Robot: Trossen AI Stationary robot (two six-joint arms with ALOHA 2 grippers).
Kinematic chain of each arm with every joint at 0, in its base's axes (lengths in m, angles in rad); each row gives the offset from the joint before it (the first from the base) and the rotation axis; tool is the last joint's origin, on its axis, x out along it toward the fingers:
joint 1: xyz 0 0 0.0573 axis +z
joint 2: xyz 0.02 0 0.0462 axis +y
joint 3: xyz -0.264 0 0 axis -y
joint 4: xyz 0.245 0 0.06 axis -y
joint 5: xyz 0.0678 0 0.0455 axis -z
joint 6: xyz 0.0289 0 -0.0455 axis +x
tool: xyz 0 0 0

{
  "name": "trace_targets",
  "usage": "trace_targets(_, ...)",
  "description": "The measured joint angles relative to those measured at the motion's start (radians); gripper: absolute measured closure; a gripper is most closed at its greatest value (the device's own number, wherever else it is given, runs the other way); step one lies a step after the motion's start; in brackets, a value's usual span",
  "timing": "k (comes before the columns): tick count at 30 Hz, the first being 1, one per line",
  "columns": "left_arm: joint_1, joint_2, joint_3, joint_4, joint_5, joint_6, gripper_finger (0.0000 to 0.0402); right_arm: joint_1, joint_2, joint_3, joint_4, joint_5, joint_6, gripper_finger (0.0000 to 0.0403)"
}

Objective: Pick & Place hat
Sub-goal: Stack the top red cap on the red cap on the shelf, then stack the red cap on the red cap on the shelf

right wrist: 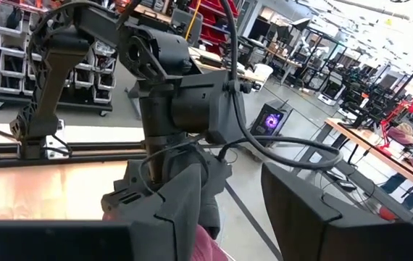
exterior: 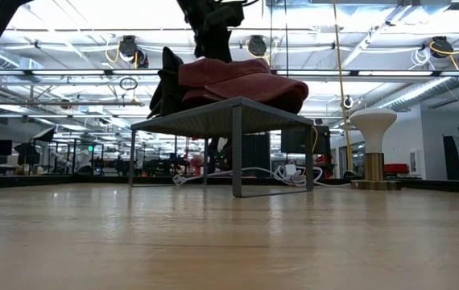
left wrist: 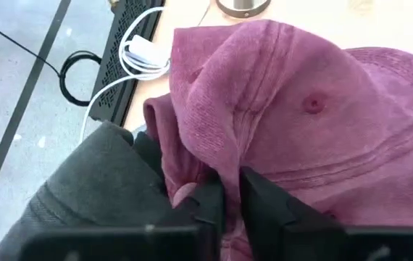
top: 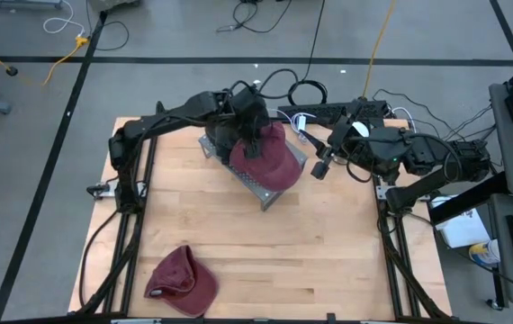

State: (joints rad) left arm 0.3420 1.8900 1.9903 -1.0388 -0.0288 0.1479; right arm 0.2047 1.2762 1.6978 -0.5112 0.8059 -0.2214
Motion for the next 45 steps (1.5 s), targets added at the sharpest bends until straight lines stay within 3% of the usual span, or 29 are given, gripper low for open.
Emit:
trace_targets(18, 0.000, -0.034, 0.000, -0.002, -0.025, -0.065, 0.0163, 0.000, 0.000, 0.000, -0.002, 0.000, -0.001, 0.0264)
trace_targets(23, 0.000, -0.061, 0.000, 0.008, -0.029, -0.066, 0.0126, 0.000, 0.000, 0.000, -0.002, 0.000, -0.003, 0.0264)
trace_targets(31, 0.000, -0.148, 0.000, 0.046, -0.103, -0.089, 0.0106, 0.000, 0.000, 0.000, -0.003, 0.001, -0.012, 0.0264)
trace_targets(45, -0.004, -0.359, 0.000, -0.027, -0.094, -0.272, 0.0105, 0.000, 0.000, 0.000, -0.002, 0.003, -0.087, 0.0264)
